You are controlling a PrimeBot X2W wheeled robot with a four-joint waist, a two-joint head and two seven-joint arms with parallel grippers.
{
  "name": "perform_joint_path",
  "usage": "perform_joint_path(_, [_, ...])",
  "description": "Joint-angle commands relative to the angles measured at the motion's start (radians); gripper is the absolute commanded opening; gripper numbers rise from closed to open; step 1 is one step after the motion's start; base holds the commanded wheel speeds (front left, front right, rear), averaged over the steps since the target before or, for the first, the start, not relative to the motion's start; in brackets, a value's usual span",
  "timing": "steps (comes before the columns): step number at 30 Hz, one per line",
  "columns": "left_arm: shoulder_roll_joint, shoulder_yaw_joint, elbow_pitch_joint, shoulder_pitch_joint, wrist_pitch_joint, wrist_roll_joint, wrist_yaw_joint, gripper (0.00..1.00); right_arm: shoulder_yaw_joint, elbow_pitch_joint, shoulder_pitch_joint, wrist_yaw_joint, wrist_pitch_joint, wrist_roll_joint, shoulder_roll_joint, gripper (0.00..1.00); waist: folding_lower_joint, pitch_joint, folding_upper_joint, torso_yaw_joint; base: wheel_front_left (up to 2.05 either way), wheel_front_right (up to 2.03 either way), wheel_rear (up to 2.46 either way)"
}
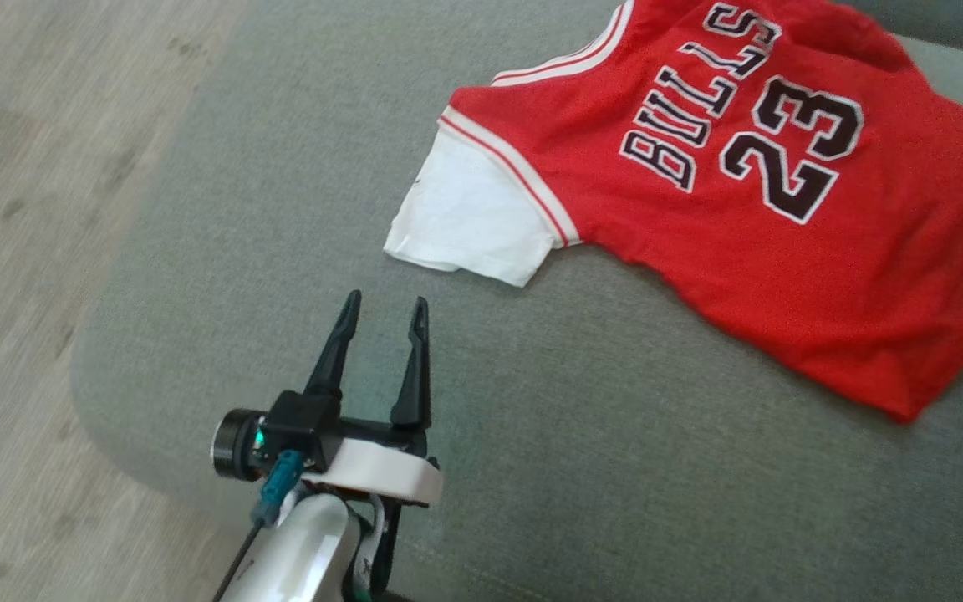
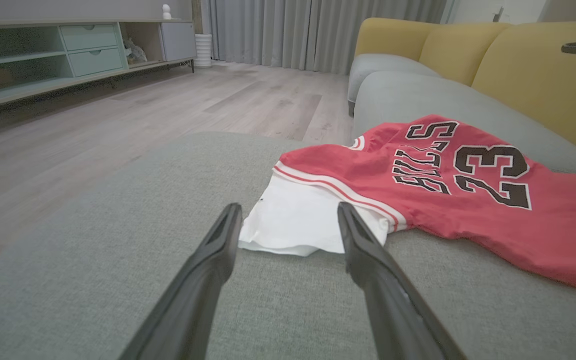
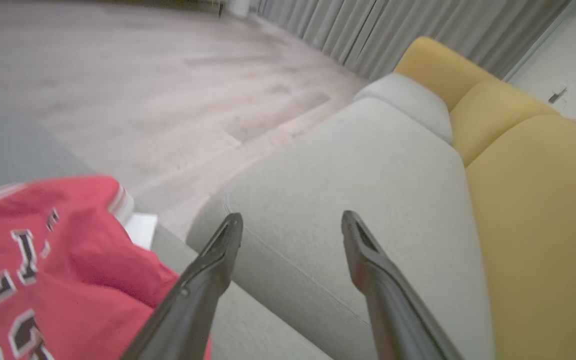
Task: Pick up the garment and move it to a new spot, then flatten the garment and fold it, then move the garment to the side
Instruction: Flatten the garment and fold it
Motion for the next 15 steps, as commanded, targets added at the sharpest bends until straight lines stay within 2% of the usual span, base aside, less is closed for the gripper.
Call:
perform_joint_path(1, [0.008,0.044,-0.024,-0.013,-0.012,0.011,0.001,1.00,-0.025,-0.004,0.021,-0.001,-0.066,-0.005,0.048,1.00,0.0000,-0.024,0.0000,-0.024,0.00,0.00,0.00])
perform_joint_path(4, [0.021,0.067,-0.023,-0.002,-0.012,0.018,0.001,1.00,-0.124,0.016,0.068,-0.001,-0.183,0.026,0.139,1.00,0.0000,-0.070,0.0000,-0.070,0.00,0.00,0.00])
perform_joint_path(7, [0.037,0.090,-0.028,0.013,-0.012,0.023,0.003,1.00,-0.213,-0.013,0.134,-0.001,-0.212,0.041,0.214,1.00,0.0000,-0.122,0.0000,-0.126,0.00,0.00,0.00])
perform_joint_path(8, [0.042,0.098,-0.031,0.020,-0.012,0.024,0.005,1.00,-0.259,-0.061,0.161,-0.001,-0.213,0.041,0.225,1.00,0.0000,-0.140,0.0000,-0.145,0.00,0.00,0.00])
perform_joint_path(9, [0.051,0.115,-0.039,0.036,-0.012,0.024,0.009,1.00,-0.365,-0.177,0.251,-0.001,-0.213,0.020,0.247,1.00,0.0000,-0.176,0.0000,-0.186,0.00,0.00,0.00])
perform_joint_path(10, [0.056,0.124,-0.043,0.046,-0.012,0.024,0.012,1.00,-0.423,-0.240,0.308,-0.001,-0.214,0.000,0.263,1.00,0.0000,-0.193,0.0000,-0.206,0.00,0.00,0.00])
perform_joint_path(15, [0.084,0.157,-0.056,0.110,-0.012,0.021,0.018,1.00,-0.622,-0.552,0.656,-0.001,-0.214,-0.161,0.414,1.00,0.0000,-0.265,0.0000,-0.298,0.00,0.00,0.00])
